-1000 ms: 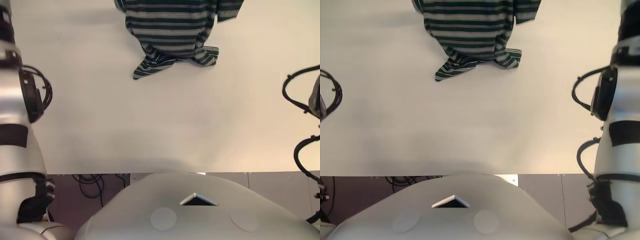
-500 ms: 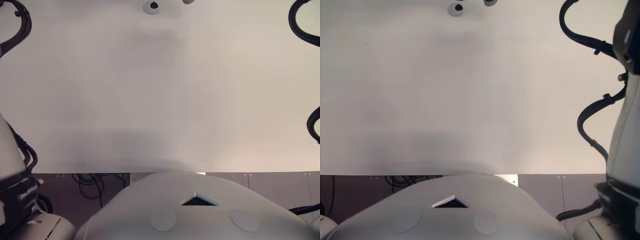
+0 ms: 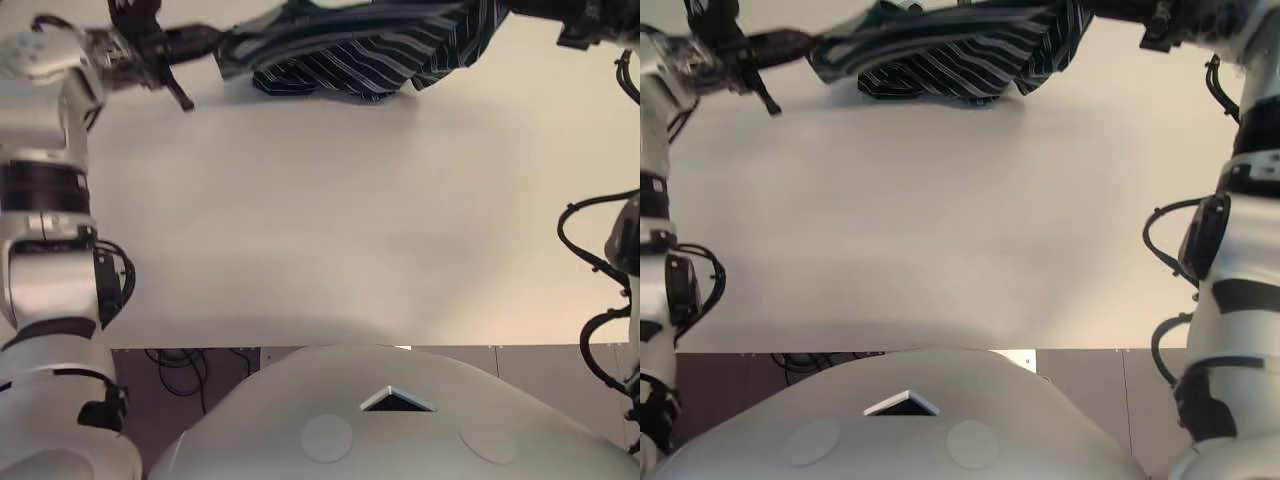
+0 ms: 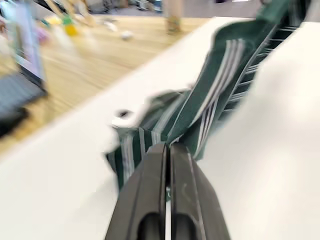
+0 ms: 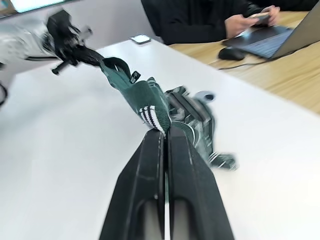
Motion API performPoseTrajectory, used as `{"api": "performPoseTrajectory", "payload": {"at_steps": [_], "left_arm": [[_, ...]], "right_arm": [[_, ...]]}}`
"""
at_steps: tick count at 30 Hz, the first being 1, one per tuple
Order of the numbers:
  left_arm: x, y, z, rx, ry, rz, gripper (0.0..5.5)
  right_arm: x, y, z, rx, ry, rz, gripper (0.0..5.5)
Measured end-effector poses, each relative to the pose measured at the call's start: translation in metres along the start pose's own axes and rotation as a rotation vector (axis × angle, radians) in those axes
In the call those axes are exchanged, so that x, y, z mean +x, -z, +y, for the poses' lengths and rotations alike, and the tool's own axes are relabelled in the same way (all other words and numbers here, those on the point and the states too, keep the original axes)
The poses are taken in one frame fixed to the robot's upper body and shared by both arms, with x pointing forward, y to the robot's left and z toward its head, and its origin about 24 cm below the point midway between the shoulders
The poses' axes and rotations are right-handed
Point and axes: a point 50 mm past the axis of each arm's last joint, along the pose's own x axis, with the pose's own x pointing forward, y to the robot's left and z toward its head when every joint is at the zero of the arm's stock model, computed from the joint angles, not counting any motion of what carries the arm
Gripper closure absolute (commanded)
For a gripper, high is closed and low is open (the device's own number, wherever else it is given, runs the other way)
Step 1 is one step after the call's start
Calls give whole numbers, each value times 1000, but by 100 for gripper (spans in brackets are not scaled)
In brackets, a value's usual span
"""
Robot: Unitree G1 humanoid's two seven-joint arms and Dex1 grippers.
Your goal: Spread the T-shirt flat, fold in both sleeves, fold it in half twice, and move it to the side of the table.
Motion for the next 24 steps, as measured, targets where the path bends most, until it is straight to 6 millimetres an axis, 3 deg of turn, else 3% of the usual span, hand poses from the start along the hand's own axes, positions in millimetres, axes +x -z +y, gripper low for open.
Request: {"api": "performPoseTrajectory", "payload": {"at_steps": [4, 7, 11, 14, 19, 24], "left_arm": [[-20, 21, -52, -116, 212, 35, 548], [-40, 24, -105, -163, 418, 121, 548], [-57, 16, -161, -102, 611, 278, 548], [-72, 24, -198, 2, 706, 496, 548], [-72, 38, -200, 100, 638, 566, 539], [-68, 41, -201, 113, 573, 535, 473]], "right_arm": [[-20, 25, 29, 52, -120, 52, 550], [-27, 35, 67, 62, -274, 133, 550], [-28, 39, 120, 8, -465, 313, 550], [-31, 65, 160, -14, -555, 509, 550], [-32, 91, 172, 9, -519, 571, 550], [-31, 91, 173, 2, -507, 578, 471]]}}
